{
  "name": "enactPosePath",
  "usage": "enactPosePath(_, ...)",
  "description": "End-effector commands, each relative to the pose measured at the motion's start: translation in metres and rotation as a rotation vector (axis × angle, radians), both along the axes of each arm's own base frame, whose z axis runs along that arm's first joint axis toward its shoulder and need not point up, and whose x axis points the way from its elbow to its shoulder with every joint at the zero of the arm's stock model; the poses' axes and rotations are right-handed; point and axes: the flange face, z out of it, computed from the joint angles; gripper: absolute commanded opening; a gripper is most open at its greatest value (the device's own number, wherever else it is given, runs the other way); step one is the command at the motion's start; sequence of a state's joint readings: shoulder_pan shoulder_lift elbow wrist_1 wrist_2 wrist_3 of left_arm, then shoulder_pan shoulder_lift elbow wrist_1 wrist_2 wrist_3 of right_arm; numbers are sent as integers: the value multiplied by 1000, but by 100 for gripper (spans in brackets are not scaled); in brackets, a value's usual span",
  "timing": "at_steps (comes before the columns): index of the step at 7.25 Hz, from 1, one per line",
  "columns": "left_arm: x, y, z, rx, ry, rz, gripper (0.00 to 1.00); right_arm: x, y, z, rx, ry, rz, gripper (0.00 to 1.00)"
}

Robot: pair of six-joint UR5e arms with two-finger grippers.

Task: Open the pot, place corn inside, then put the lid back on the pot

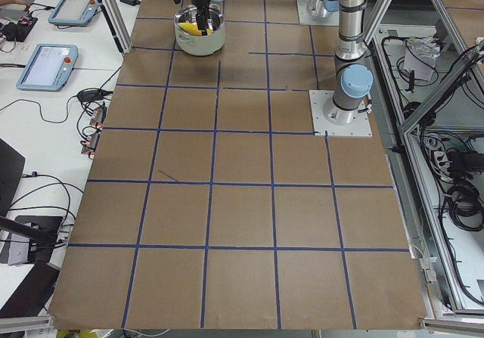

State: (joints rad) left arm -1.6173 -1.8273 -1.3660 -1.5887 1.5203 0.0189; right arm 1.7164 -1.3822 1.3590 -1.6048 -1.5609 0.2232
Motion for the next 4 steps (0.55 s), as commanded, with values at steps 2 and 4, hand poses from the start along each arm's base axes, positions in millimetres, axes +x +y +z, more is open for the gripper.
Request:
enactPosePath(2, 58, 50, 43, -69, -39, 4, 100, 77, -58, -59, -22, -14, -2, 38)
enactPosePath(4, 57, 68, 46, -67, -50, 7, 100, 84, -78, -95, -26, -16, -5, 36)
